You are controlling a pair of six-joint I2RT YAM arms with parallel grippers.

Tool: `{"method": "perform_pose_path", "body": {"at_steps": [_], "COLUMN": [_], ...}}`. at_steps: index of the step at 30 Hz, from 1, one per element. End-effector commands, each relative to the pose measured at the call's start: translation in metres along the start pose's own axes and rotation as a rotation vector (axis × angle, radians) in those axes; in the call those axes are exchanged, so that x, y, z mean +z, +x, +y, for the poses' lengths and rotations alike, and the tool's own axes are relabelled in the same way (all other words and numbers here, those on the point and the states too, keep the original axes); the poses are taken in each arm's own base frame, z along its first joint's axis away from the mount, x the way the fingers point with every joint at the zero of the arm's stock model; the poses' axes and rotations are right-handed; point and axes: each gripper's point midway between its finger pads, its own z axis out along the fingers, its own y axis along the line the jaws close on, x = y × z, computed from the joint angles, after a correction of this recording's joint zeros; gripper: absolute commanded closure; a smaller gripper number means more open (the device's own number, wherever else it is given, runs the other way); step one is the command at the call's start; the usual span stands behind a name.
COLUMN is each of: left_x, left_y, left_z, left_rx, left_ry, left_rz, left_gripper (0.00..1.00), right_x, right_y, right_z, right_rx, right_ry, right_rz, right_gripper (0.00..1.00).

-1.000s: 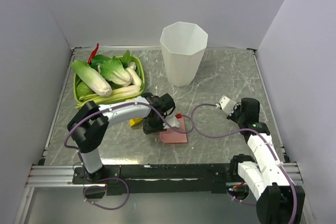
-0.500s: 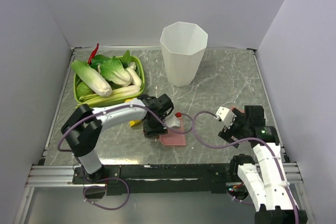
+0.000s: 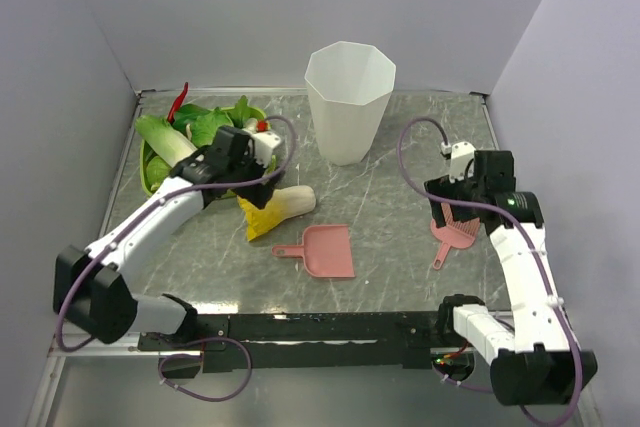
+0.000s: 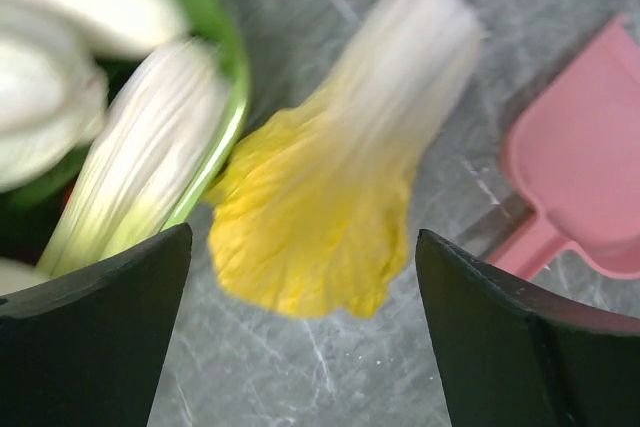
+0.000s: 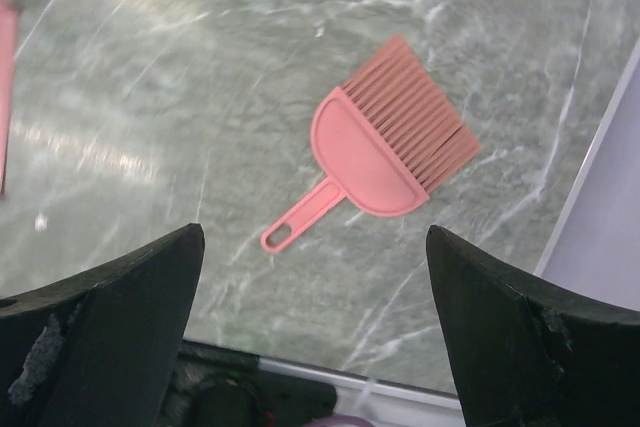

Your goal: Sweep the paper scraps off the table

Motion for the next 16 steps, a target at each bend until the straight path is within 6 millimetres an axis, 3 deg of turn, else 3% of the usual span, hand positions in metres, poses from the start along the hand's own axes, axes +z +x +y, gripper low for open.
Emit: {"method": "perform_pose_path", "body": {"at_steps": [1,2,4,5,7,8,11,12,16], "left_x": [-0.032,-0.036,-0.053,-0.063,-0.081,-0.097,-0.131,-0.14,-0.158], "left_y": [-0.018,-0.011,-0.018,-0.017,-0.026,-0.026,-0.038,-0.037,-0.043], "left_z": [0.037,0.058,0.081,0.104,0.127,0.151,0.186,0.196,0.215], "left_rx": [-0.149,-0.195,-0.273,-0.321,-0.477,-0.554,-0.715,-0.749,-0.827], "left_ry": [-0.138,-0.204,-0.28,-0.339,-0.392,-0.445,-0.522,-0.553,-0.589], "left_rz": [-0.18,-0.185,-0.264,-0.287,-0.38,-0.428,-0.581,-0.609,-0.684], "left_gripper": [0.04,0.03,0.04,0.04,0.04,0.04,0.04,0.03,0.03], "right_x": [-0.003,-0.004,-0.005,-0.009,-0.015,-0.024,-0.036,-0.032,-0.031], "right_y": [-0.032,-0.037,-0.045,-0.055,-0.068,-0.083,-0.109,-0.113,-0.13], "right_z": [-0.023,-0.024,-0.026,-0.028,-0.034,-0.038,-0.051,-0.054,-0.063], "right_rx": [0.183,0.193,0.217,0.222,0.242,0.244,0.278,0.283,0.307], "right_ry": [0.136,0.139,0.142,0.148,0.167,0.177,0.219,0.222,0.245], "right_rz": [-0.093,-0.108,-0.126,-0.15,-0.19,-0.236,-0.291,-0.278,-0.286], "right_gripper": [0.0,0.0,0.0,0.0,0.0,0.0,0.0,0.0,0.0]}}
